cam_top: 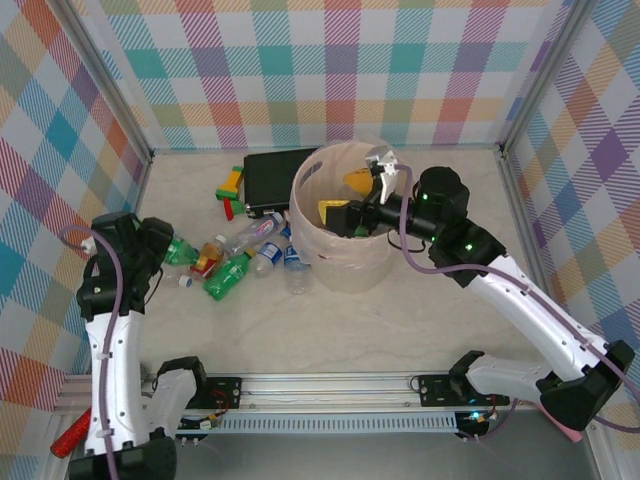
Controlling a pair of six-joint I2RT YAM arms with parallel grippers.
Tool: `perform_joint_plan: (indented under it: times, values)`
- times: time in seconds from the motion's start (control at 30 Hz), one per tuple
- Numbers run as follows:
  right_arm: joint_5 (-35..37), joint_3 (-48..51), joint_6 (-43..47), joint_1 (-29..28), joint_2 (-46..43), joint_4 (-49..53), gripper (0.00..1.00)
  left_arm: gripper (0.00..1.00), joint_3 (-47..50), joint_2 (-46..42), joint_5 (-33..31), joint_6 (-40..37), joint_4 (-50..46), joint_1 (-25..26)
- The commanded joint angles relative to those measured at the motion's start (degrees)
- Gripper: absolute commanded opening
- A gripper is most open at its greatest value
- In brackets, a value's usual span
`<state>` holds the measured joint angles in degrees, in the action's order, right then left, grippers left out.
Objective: Put the plastic bottles in the bin
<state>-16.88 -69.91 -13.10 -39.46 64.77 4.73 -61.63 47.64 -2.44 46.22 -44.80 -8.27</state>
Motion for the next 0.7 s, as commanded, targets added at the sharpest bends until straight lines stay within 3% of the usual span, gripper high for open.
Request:
perform_joint_plan:
  times: [0.0,0.23,0.47,0.67]
  values:
    - [1.97,0.88,-0.85,-0.35,-2.93,-0.01,0.99,0.55,-4.29,2.33,-5.12,-2.31,5.1,6.97]
    - [4.99,2.62,-0.61,-0.36,-7.0,2.92,0.99,0.56,-14.07,10.92,-16.9,-9.63,10.16,24.67]
    - [7.64,3.23,-0.26,-0.35,-9.84,6.41,0.99,0.57,-26.23,21.63,-31.79,-28.06,18.17,45.77]
    - [9.85,5.06,0.05,-0.37,-12.11,7.63,0.99,0.55,-31.71,29.53,-30.95,-43.37,27.92,54.42]
